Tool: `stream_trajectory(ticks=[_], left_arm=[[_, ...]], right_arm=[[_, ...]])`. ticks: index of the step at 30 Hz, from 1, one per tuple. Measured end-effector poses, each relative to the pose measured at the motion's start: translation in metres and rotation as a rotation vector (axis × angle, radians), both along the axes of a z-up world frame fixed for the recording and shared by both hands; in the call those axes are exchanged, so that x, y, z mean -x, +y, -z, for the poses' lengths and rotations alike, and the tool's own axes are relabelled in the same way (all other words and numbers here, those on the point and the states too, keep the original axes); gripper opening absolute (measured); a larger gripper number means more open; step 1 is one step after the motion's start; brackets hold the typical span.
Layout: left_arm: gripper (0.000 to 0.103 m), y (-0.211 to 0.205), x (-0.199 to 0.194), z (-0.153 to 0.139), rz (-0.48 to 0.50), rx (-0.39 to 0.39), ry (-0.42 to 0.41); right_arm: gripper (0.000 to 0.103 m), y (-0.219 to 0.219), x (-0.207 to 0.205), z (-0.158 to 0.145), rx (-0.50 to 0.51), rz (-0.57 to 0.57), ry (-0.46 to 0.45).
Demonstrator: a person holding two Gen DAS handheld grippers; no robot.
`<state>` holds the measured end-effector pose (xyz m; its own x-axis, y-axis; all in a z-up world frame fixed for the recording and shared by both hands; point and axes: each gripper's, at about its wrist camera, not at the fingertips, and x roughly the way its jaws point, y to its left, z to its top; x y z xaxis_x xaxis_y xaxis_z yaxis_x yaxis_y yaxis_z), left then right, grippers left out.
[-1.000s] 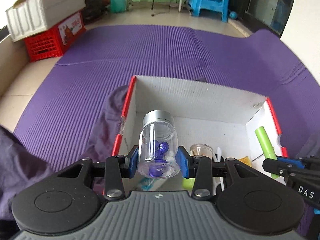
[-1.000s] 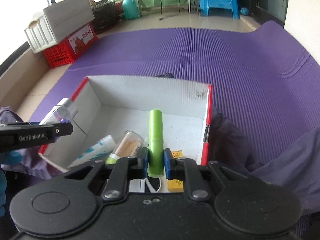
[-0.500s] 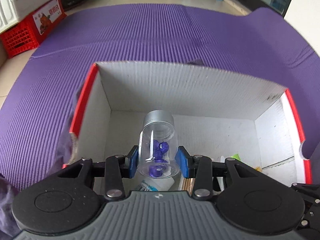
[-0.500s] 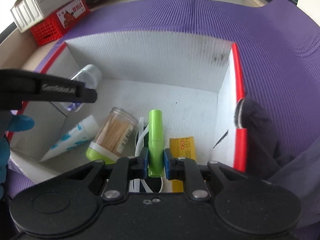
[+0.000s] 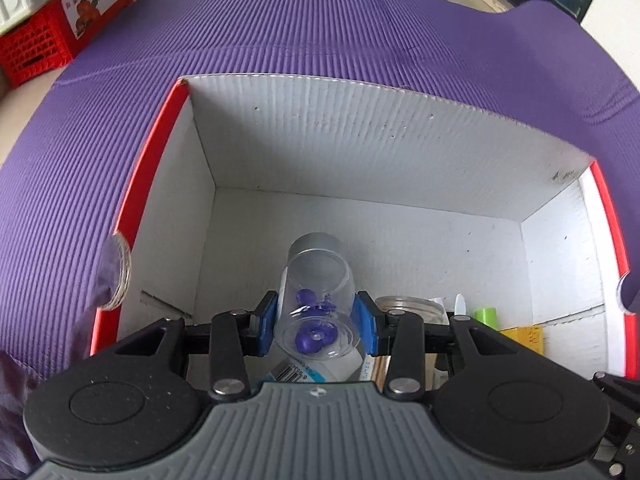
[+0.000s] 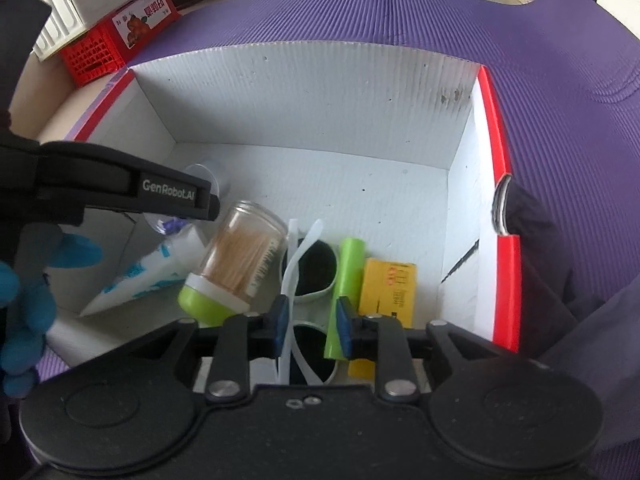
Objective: Organize rigid objects
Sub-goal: 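Open both tools in the box and raise them out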
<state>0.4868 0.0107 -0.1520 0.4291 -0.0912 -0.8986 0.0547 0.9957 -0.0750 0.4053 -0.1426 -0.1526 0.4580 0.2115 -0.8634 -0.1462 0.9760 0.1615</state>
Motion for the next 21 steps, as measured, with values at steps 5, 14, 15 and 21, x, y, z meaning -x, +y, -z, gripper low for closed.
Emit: stream_trajectory(ticks=[5, 14, 15, 21], left_arm=[[0.055, 0.008, 0.008, -0.012, -0.008, 0.0, -0.034], [0.057, 0.017, 0.044, -0.049, -0.007, 0.01, -0.079], [0.057, 0.015, 0.047, -0.055, -0.004, 0.006, -0.086], [0.057, 0.006, 0.086, -0.088, 0.019, -0.016, -0.144]], right_arm=[[0.036, -0.005, 0.007, -0.008, -0.024, -0.002, -0.016], [0.059, -0.006, 0.03, -0.04, -0.042, -0.022, -0.073], [0.06, -0.006, 0.034, -0.044, -0.042, -0.023, -0.08], [0.069, -0.009, 0.06, -0.071, -0.045, -0.033, -0.127]])
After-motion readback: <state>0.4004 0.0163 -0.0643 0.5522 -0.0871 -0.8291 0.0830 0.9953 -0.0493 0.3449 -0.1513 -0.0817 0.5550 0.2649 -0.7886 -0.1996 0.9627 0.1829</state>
